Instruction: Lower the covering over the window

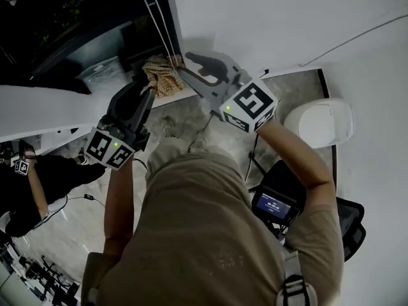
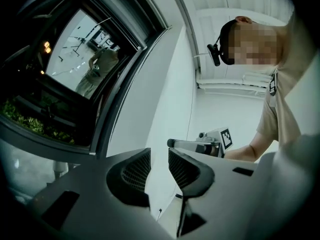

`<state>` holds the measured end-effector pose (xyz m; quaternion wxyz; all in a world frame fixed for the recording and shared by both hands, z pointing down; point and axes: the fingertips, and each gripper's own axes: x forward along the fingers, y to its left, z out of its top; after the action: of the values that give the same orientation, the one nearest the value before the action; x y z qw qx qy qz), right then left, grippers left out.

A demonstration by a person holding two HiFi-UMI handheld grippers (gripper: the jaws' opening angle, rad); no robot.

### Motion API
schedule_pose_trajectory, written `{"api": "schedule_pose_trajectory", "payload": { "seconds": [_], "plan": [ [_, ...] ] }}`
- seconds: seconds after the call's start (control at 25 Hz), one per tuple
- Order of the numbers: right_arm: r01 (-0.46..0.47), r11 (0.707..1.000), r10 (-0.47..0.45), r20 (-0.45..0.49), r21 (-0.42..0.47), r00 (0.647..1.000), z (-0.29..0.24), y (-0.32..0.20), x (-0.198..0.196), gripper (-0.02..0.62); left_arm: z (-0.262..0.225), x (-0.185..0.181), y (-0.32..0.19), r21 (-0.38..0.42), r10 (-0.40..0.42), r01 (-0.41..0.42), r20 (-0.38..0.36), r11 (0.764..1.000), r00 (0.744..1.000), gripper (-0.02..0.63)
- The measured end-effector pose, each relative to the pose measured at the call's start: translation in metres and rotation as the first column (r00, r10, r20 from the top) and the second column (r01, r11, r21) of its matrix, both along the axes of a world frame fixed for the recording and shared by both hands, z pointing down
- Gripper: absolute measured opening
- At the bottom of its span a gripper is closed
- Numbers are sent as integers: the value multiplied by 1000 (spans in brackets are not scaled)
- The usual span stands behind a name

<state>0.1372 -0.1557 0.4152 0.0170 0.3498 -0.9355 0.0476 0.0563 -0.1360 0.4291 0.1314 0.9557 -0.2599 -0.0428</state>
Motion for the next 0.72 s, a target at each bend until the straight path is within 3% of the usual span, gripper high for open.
{"api": "schedule_pose_trajectory", "payload": {
  "seconds": [0.24,0.72],
  "plan": [
    [-35,998,38,-45,59,998,22,23,10,118,27,-14,0,-58,-58,58,2,997,998,104],
    [-20,999,21,-23,48,1000,54,53,18,118,66,-27,22,-138,-148,155,58,978,987,104]
  ]
}}
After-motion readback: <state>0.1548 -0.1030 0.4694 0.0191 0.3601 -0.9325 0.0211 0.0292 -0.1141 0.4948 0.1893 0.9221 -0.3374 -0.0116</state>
